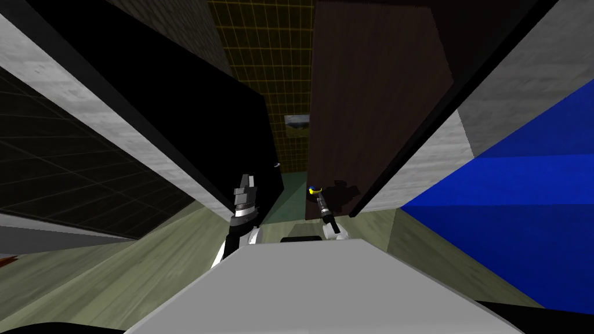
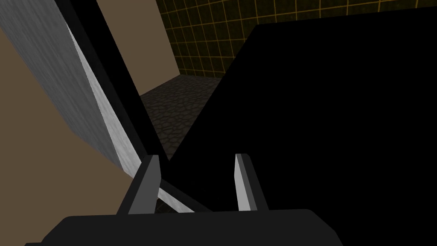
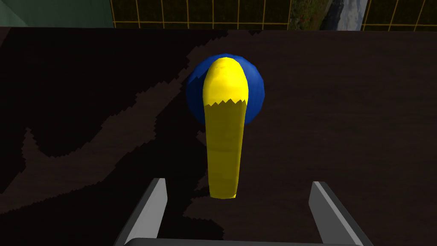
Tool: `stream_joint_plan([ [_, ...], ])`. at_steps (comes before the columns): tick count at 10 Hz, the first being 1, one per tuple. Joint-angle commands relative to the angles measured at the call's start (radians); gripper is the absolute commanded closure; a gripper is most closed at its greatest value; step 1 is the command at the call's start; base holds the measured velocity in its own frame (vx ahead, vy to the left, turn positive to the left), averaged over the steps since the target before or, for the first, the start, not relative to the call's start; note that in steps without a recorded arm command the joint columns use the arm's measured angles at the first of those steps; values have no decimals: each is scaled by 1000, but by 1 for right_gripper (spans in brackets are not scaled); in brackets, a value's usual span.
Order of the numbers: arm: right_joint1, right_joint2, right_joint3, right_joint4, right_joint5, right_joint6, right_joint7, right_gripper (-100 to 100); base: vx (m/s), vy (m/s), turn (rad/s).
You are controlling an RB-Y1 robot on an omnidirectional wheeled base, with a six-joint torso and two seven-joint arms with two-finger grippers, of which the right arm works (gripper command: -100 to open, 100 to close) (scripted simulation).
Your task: Push the door open
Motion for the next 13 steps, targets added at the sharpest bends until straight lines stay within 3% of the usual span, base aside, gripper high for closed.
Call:
stream_joint_plan([
  [1, 0, 2, -3, 2, -1, -1, 1, -100, 215, 8, 17],
  [4, 0, 9, -6, 4, -2, -2, 2, -100, 151, 18, 20],
  [5, 0, 9, -6, 4, -2, -2, 2, 100, -9, 1, -4],
  [10, 0, 9, -6, 4, -2, -2, 2, 100, -8, -4, 4],
  [13, -5, -2, -25, 4, -11, -1, 10, 100, 133, 36, -30],
])
